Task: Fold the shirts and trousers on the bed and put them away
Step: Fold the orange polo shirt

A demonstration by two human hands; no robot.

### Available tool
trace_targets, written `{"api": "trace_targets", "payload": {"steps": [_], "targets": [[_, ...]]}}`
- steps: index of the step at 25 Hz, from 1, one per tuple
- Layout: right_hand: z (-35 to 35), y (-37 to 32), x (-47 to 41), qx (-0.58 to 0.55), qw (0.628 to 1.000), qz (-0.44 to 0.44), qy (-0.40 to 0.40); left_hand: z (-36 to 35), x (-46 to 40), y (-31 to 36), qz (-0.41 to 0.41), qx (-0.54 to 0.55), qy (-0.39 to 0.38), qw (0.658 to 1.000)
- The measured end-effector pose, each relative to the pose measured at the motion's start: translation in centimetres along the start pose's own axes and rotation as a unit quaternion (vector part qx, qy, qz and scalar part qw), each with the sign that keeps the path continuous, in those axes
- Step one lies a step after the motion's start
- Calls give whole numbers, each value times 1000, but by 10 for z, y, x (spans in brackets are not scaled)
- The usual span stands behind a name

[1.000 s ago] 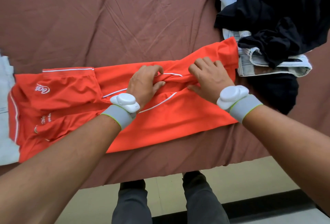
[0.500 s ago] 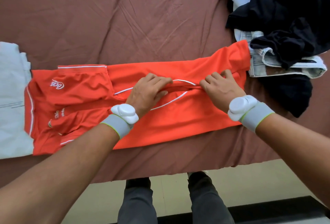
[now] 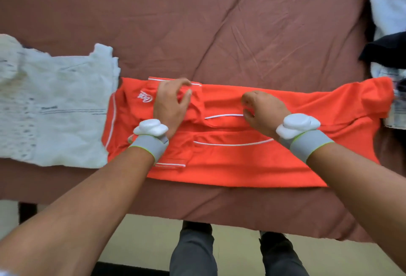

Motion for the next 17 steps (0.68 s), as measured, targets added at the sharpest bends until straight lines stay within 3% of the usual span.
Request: {"api": "trace_targets", "payload": {"steps": [3,6,9,13,17], "targets": [[-28,-29,-48,-170,981,-89,-25,67,13,-95,216,68,138,964],[-38,-43,-74,-295,939,-174,30,76,25,-156,390,127,123,904],[-50,-56,-97,-362,910,-199,48,81,22,-181,418,134,71,896],[-54,-51,-102,-391,893,-218,46,70,1,-174,375,139,-21,916],[-30,-59,-106,-447,875,-149,113,70,-21,-190,374,294,41,878]]}}
Point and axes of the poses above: each hand's wrist, its own x-axis away from the middle knuckle, its own z-axis out of the back of the hand, y = z × x, the point moved 9 cm from there along -x, towards the middle knuckle, and after that the axes turned 11 degrees about -y, right-handed, at the moved point
